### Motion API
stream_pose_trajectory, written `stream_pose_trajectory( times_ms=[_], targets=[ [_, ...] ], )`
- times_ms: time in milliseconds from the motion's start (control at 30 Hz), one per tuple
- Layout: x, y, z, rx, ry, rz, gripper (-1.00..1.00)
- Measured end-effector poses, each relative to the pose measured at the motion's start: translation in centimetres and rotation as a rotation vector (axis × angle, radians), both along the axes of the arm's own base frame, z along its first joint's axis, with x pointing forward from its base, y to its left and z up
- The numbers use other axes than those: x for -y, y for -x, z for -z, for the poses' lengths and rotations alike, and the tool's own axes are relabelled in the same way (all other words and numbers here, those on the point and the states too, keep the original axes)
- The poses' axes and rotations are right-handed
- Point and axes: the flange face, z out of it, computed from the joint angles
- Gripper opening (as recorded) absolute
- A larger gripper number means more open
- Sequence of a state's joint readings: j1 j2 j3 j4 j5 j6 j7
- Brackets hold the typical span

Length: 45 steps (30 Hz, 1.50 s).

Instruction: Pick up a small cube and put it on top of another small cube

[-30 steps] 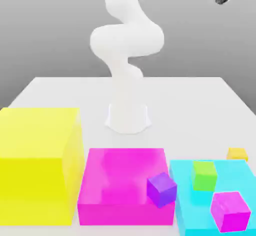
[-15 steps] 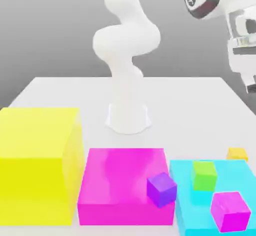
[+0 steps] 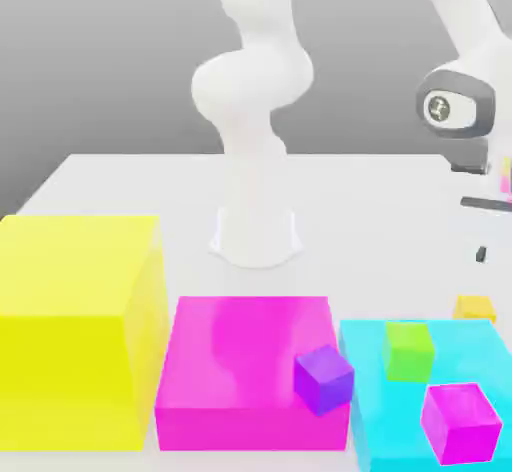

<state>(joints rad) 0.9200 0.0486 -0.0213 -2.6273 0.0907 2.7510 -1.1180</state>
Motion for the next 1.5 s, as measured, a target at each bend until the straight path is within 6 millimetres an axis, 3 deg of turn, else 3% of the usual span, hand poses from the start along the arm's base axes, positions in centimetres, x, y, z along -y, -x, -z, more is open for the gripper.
stream_pose_trajectory(
  times_ms=[133, 333, 367, 600, 800, 867, 933, 1033, 1200, 1267, 1400, 1433, 1500],
  targets=[
    [-0.3, 3.0, 3.7, -0.007, 0.066, -0.232, 0.00],
    [-0.4, 3.7, 9.9, -0.007, 0.084, -0.294, 0.00],
    [-0.3, 3.8, 10.7, -0.008, 0.084, -0.294, -1.00],
    [-0.3, 3.8, 10.8, -0.009, 0.085, -0.294, -1.00],
    [-0.1, 3.4, 5.0, -0.010, 0.085, -0.283, -1.00],
    [1.7, -0.1, 2.9, -0.010, 0.082, -0.171, -1.00],
    [5.6, -5.1, 0.8, -0.013, 0.079, -0.001, -1.00],
    [11.8, -10.7, -2.3, -0.019, 0.075, 0.225, -1.00],
    [23.9, -16.5, -6.9, -0.041, 0.073, 0.587, -1.00],
    [26.0, -17.1, -6.7, -0.049, 0.070, 0.646, -1.00],
    [26.1, -17.2, -2.8, -0.051, 0.069, 0.653, -1.00],
    [26.2, -17.2, -1.9, -0.050, 0.070, 0.655, 1.00],
    [26.2, -17.2, -1.9, -0.050, 0.070, 0.656, 1.00]
  ],
)
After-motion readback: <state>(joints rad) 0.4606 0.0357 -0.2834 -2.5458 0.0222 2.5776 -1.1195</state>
